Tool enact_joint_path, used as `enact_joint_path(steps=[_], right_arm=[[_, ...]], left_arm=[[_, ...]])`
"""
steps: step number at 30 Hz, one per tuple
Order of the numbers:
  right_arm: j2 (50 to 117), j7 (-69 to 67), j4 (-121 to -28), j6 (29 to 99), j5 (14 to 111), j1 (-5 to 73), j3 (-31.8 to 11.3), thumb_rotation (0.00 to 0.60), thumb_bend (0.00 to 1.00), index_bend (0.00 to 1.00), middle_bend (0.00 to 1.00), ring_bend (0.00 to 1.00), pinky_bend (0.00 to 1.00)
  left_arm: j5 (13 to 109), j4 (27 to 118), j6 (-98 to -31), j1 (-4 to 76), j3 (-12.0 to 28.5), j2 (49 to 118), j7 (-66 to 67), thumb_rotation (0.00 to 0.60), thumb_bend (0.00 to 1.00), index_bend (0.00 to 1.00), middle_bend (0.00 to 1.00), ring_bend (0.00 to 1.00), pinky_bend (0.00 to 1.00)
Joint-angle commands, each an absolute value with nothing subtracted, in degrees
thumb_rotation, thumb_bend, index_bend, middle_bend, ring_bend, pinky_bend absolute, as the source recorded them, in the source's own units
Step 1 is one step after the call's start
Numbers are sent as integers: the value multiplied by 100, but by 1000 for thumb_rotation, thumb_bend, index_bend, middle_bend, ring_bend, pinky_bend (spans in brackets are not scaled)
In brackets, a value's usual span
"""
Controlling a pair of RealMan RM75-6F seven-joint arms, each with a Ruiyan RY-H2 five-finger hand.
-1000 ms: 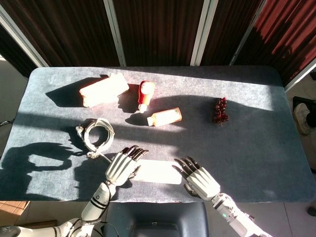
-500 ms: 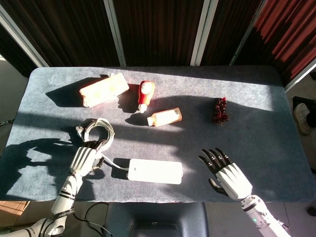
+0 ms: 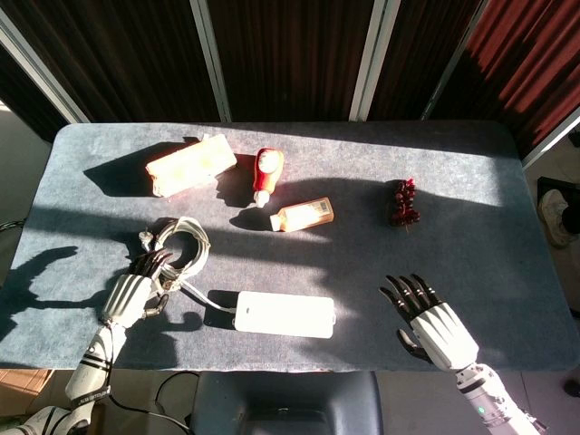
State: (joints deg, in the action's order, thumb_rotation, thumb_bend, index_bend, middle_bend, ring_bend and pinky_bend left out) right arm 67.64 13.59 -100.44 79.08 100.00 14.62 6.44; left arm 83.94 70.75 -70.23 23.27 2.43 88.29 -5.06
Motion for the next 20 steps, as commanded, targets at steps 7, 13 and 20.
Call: enact_joint_path(steps=[7, 13, 20], right_arm=[[6469, 1707, -9870, 8956, 9599, 610, 597, 600, 384, 0, 0, 0, 0], [6541, 1158, -9338, 9268, 8777, 224, 244, 600, 300, 0, 0, 0, 0], [6420, 890, -9311, 9099, 8949, 248, 257, 600, 262, 0, 0, 0, 0]], left_arm=[[8801, 8939, -7946, 1443, -561, 7086, 703, 600, 440, 0, 0, 0, 84], [9446, 9058, -9007, 953, -681, 6751, 160, 600, 441, 0, 0, 0, 76], [9611, 8570, -9259, 914, -489, 6936, -499, 600, 444, 0, 0, 0, 74]])
